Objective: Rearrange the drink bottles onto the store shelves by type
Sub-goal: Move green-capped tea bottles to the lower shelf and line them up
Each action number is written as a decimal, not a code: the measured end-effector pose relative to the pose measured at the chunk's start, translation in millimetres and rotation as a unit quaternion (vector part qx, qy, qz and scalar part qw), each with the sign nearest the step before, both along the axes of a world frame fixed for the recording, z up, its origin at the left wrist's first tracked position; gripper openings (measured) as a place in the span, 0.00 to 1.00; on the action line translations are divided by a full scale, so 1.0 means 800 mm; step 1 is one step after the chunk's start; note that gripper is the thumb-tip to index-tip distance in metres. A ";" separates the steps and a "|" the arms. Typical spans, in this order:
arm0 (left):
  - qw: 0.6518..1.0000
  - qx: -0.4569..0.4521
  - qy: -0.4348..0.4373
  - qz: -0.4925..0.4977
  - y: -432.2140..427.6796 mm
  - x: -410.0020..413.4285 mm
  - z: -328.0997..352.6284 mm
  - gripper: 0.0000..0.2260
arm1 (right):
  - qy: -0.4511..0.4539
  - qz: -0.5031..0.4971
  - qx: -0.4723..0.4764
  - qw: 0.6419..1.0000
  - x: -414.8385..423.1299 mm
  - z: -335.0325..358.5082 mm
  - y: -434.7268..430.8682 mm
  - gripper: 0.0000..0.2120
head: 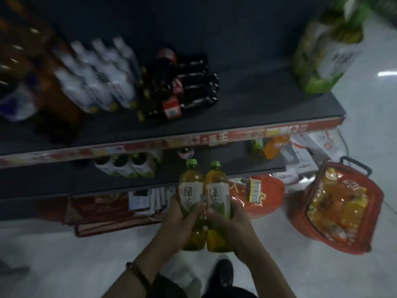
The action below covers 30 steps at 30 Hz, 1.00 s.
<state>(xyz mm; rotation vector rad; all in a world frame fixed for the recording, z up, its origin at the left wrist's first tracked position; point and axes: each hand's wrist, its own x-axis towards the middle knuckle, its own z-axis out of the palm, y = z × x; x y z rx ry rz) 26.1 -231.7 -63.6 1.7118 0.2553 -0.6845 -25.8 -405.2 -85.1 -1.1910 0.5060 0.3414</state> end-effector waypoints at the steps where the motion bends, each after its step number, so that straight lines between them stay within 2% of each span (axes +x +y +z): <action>1: 1.000 -0.015 0.004 0.008 0.014 -0.005 0.017 0.16 | -0.004 0.006 -0.013 1.000 -0.002 0.019 0.011 0.23; 4: 0.997 -0.072 -0.002 0.036 0.058 -0.015 0.063 0.15 | -0.041 0.022 -0.044 0.998 0.000 0.062 0.046 0.21; 9: 0.986 -0.134 -0.086 0.055 0.152 -0.003 0.124 0.18 | -0.122 0.051 -0.081 0.988 0.032 0.133 0.135 0.27; 15: 0.964 -0.150 -0.196 0.098 0.314 0.035 0.166 0.25 | -0.199 0.092 -0.150 0.964 0.102 0.198 0.300 0.27; 19: 0.952 -0.137 -0.230 0.150 0.451 0.064 0.174 0.27 | -0.229 0.132 -0.220 0.939 0.150 0.223 0.427 0.22; 22: 0.948 -0.104 -0.253 0.162 0.538 0.089 0.177 0.28 | -0.244 0.137 -0.263 0.924 0.186 0.232 0.504 0.25; 25: 0.948 -0.071 -0.258 0.171 0.605 0.110 0.181 0.24 | -0.244 0.119 -0.291 0.917 0.220 0.231 0.567 0.27; 30: 0.939 -0.026 -0.277 0.202 0.674 0.158 0.183 0.21 | -0.258 0.140 -0.329 0.898 0.292 0.224 0.622 0.33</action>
